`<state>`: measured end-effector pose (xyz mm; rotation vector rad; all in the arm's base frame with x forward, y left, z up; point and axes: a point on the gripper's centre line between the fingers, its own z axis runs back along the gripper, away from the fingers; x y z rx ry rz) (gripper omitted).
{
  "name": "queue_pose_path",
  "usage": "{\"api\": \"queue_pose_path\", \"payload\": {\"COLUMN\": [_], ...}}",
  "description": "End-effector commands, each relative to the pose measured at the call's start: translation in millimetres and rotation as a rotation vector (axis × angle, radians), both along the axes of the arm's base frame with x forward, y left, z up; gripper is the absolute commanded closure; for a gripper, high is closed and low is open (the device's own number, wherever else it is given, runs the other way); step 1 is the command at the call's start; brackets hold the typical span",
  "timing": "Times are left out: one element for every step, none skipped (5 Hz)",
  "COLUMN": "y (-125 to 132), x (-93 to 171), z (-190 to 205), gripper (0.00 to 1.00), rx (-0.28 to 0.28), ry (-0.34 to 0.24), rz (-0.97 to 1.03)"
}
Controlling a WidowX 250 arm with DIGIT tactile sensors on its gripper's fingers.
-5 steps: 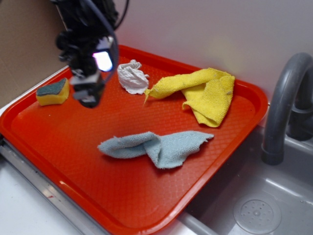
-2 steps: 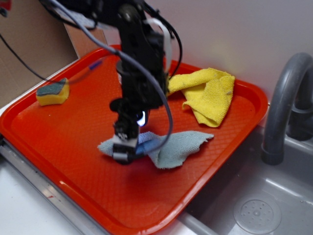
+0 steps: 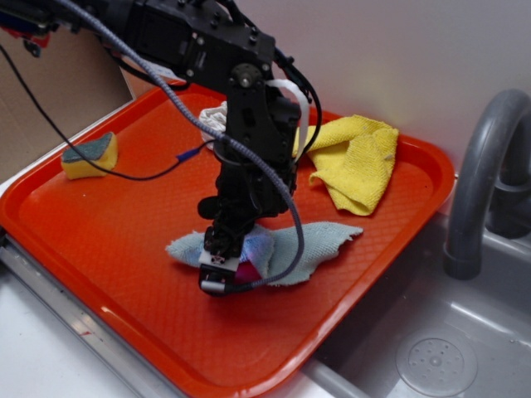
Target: Grab the blue cloth.
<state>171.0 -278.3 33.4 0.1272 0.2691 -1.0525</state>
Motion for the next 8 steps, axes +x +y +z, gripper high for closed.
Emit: {"api": "queue_pose_path", "payload": {"y": [5.9,27.3,51.1,101.9,131.5,151.8,164.6,168.2], "x": [-5.5,10.1,14.5,-0.9,-18.7,-33.9,-41.6,-33.2], "z": [52.9,81.1,105.9,132.8,161.0,187.0,203.4,193.5], "gripper": [1.0,1.0,1.0,1.0,1.0,1.0,1.0,1.0], "rx": [-0.036,-0.041,-0.054,-0.108,-0.151,-0.193,-0.183,-0.185], "ry": [-0.127,-0.178,-0.186,-0.193,-0.285,-0.362,-0.458,-0.448], "rz": [0.171,0.315,0.538,0.793,0.96,1.09,1.196,1.188]}}
